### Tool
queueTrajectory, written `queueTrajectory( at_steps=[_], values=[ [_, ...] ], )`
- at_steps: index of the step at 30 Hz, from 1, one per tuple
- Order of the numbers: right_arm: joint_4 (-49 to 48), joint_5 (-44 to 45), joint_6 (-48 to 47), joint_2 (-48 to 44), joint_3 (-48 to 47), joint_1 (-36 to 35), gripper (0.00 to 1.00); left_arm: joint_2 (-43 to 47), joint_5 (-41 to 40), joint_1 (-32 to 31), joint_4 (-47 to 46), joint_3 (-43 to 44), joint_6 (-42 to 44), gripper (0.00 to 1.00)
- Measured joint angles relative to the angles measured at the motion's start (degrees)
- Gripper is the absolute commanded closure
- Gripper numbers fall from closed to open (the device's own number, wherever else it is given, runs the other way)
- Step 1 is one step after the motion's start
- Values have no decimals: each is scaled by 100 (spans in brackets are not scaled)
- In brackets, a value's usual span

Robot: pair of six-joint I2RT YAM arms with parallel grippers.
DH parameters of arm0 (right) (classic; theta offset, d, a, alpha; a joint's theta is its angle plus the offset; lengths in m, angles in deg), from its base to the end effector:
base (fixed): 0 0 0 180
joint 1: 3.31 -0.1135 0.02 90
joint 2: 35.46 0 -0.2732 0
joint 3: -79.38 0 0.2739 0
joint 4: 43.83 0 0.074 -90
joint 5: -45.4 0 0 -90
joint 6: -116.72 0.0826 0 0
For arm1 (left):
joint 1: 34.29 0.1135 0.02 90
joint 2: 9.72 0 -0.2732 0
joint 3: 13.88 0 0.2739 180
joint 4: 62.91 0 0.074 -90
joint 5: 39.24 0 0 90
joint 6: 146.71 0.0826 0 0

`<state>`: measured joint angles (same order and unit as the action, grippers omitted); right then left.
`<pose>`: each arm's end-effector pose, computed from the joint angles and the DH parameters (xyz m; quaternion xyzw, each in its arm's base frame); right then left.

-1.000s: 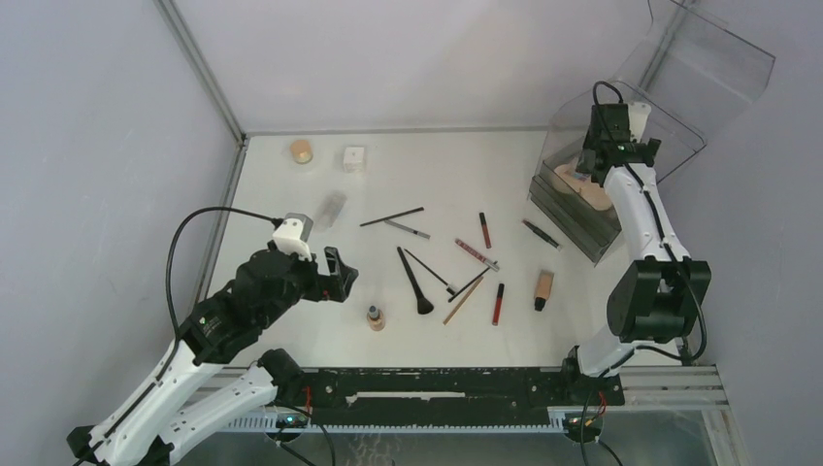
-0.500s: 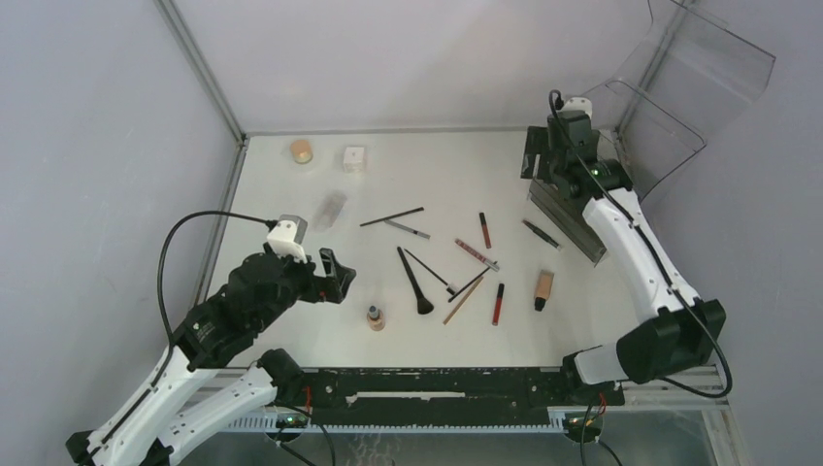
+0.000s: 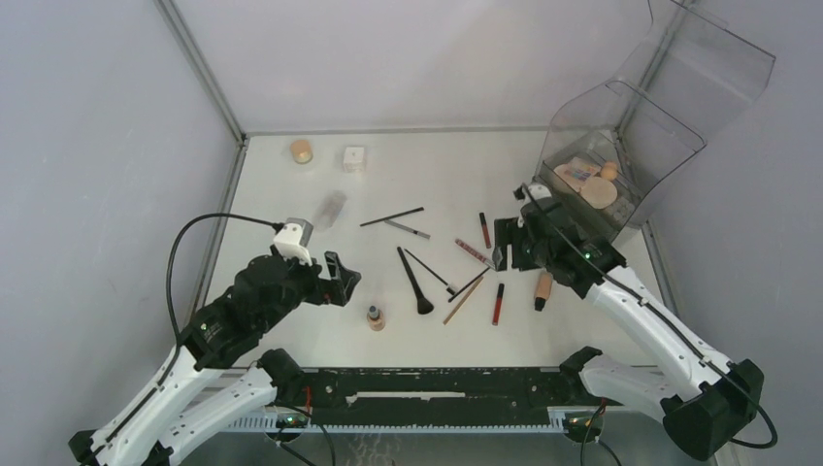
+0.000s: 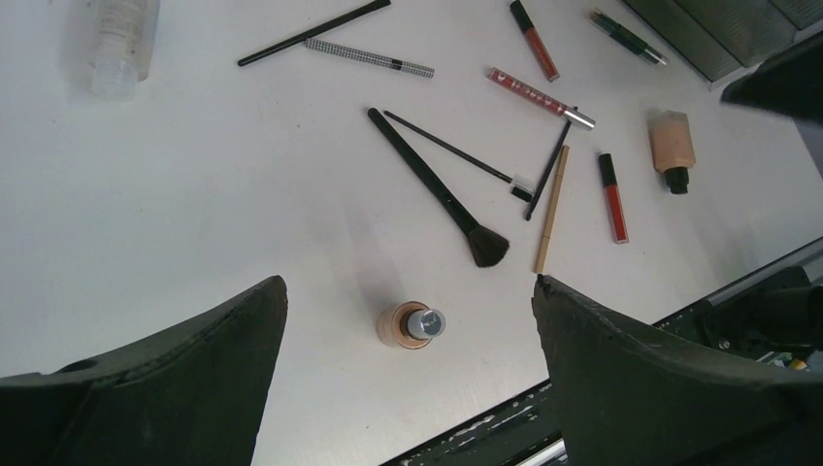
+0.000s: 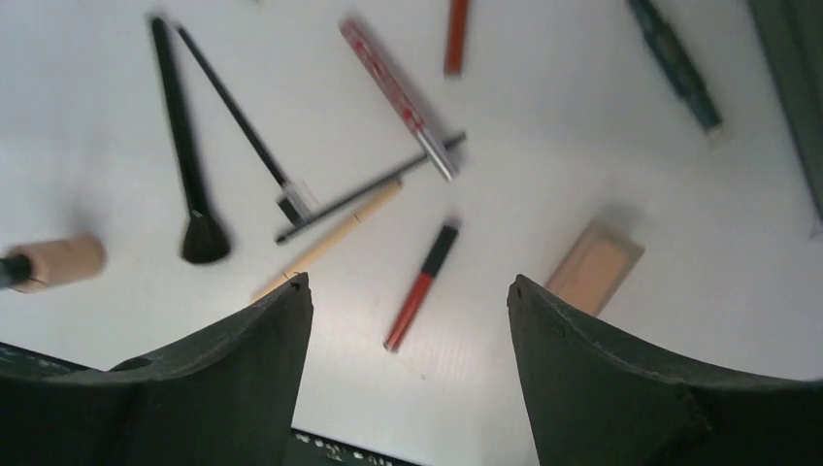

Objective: Organize the makeup
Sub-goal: Close the storage box at the center of the board.

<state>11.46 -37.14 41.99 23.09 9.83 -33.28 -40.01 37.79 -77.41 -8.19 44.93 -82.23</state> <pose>0.2288 0.1196 0.2900 -0.0926 0.9152 0.0937 0.3808 0.1319 -0.0981 0.3139 0.0701 0.8427 -0.2168 0.4877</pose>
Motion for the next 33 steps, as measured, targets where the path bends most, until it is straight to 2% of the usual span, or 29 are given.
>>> queueTrajectory(
  at_steps=[4,9,15,19,24,29,33],
  values=[
    [404,289,249,-94,463,-162,21,-79,96,0,-144,0,0,0],
    [750,776,260,-282,179,37,19,-186,173,0,-243,0,0,0],
    [710,951,59,-466,-850,881,13,-192,181,0,-282,0,-4,0],
    [684,776,-184,-319,-1950,1932,9,-205,216,0,-348,2,2,0],
    [531,293,-341,-13,-3499,3185,9,-260,98,0,-286,7,28,0],
    [439,42,-811,254,-4323,3383,10,-179,142,0,-188,61,50,0],
    [-225,487,-1624,428,-4450,3381,13,-232,254,0,-164,293,52,0]
  ],
)
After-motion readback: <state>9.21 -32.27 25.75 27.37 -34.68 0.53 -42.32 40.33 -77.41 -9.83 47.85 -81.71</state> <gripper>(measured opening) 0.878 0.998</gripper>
